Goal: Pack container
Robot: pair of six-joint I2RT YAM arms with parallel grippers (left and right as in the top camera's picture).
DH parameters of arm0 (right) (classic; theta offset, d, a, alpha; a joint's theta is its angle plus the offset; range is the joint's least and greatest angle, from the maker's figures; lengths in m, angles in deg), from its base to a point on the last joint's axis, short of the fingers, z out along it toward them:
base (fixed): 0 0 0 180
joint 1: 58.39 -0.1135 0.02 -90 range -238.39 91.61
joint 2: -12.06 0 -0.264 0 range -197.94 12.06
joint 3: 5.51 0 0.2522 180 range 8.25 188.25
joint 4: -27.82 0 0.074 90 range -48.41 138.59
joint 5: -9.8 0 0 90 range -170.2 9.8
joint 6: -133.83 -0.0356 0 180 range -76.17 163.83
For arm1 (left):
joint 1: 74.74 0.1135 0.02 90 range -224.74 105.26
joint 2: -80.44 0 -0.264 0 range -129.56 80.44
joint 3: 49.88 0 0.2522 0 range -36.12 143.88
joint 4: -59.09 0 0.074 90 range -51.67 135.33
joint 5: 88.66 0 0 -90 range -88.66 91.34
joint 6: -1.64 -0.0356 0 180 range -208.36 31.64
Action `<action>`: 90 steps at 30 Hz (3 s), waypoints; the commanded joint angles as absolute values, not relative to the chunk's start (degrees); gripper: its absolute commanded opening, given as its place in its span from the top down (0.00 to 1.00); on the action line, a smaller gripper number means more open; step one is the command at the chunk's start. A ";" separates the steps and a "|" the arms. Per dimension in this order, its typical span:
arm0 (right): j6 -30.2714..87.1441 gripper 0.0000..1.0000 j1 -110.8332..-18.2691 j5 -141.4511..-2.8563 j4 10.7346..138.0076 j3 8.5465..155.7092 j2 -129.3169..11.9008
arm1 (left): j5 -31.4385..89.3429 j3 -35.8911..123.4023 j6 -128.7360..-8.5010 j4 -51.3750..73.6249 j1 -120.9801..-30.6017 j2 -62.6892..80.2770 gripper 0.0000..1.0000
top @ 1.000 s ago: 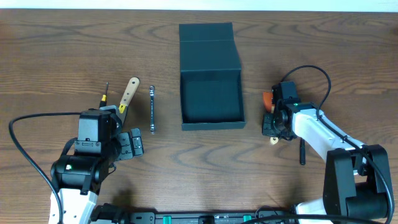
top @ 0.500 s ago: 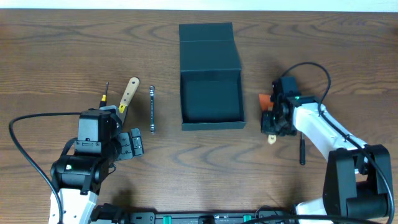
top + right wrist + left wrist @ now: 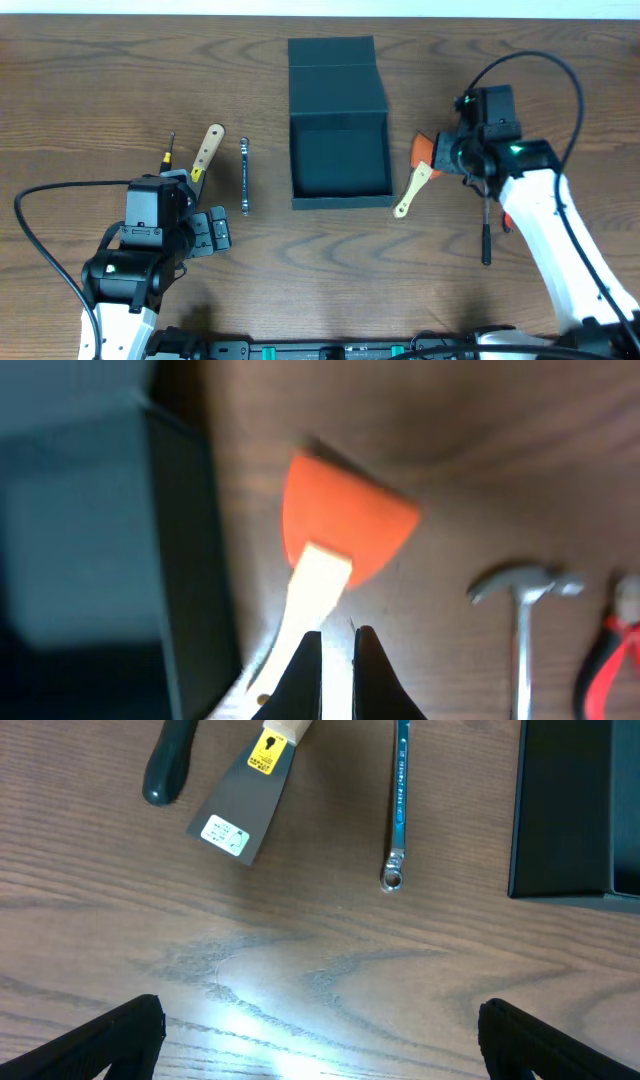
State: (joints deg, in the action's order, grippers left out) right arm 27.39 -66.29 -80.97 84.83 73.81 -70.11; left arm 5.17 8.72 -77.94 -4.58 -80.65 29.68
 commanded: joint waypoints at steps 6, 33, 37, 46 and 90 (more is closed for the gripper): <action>28.24 0.99 -66.46 -82.15 85.51 76.04 -67.92 | 4.25 9.92 -78.90 -4.75 -80.94 29.63 0.02; 8.11 0.09 -69.20 -79.75 85.42 76.02 -69.36 | 4.28 9.92 -78.88 -4.73 -80.94 29.63 0.01; 3.96 0.09 -69.20 -82.15 86.84 76.02 -72.16 | 4.28 9.92 -78.86 -4.73 -80.94 29.63 0.02; 3.65 0.08 -69.52 -82.18 87.04 76.02 -81.69 | 4.28 9.92 -78.86 -4.73 -80.94 29.63 0.02; 5.31 0.38 -72.32 -81.67 85.90 75.95 -100.90 | 4.28 9.92 -78.86 -4.71 -80.94 29.63 0.01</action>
